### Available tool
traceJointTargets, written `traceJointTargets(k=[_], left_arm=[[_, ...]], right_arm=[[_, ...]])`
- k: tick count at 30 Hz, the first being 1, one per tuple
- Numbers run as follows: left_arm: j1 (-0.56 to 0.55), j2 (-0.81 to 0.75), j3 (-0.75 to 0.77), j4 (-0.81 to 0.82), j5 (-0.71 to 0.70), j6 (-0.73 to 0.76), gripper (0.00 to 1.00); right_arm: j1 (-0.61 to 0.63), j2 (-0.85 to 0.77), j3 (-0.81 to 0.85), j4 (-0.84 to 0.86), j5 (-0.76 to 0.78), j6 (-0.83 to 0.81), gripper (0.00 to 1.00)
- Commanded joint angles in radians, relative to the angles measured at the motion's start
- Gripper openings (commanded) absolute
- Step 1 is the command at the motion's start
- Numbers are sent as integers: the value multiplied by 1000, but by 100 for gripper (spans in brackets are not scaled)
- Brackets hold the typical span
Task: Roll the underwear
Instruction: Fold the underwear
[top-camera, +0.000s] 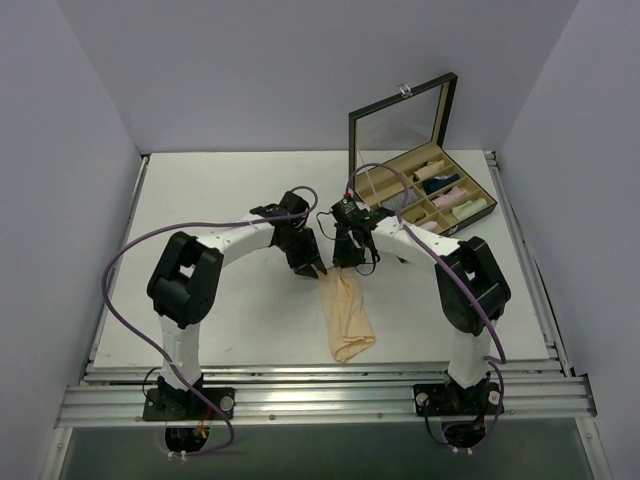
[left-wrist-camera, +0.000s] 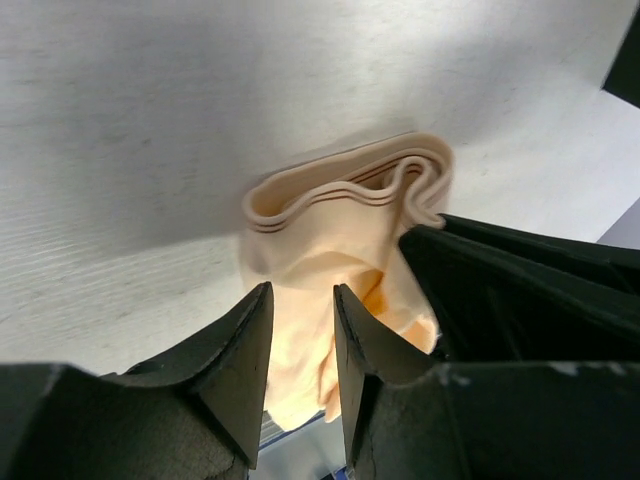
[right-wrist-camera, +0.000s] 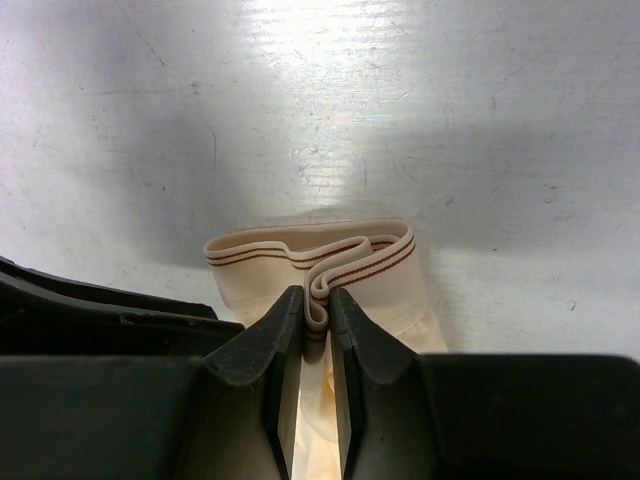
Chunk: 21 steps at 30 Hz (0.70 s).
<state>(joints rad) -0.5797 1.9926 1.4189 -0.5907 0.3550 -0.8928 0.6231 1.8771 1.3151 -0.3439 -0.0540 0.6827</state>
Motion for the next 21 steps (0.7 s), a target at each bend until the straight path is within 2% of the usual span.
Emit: traceJointTargets(k=[1,10,15,21], left_arm=[[32,-51,-46,0,21,31,39],[78,8,-71,84,85,34,38],[86,35,-101,189,119,14,39],[86,87,-100,236,136,3,37]], right_arm=[[10,-22,7,-33,5,-11,12],[13,-10,9,-47,14,-9,5],[17,4,27,-61,16,-8,3],[18,16,52,-76,20,-11,3]])
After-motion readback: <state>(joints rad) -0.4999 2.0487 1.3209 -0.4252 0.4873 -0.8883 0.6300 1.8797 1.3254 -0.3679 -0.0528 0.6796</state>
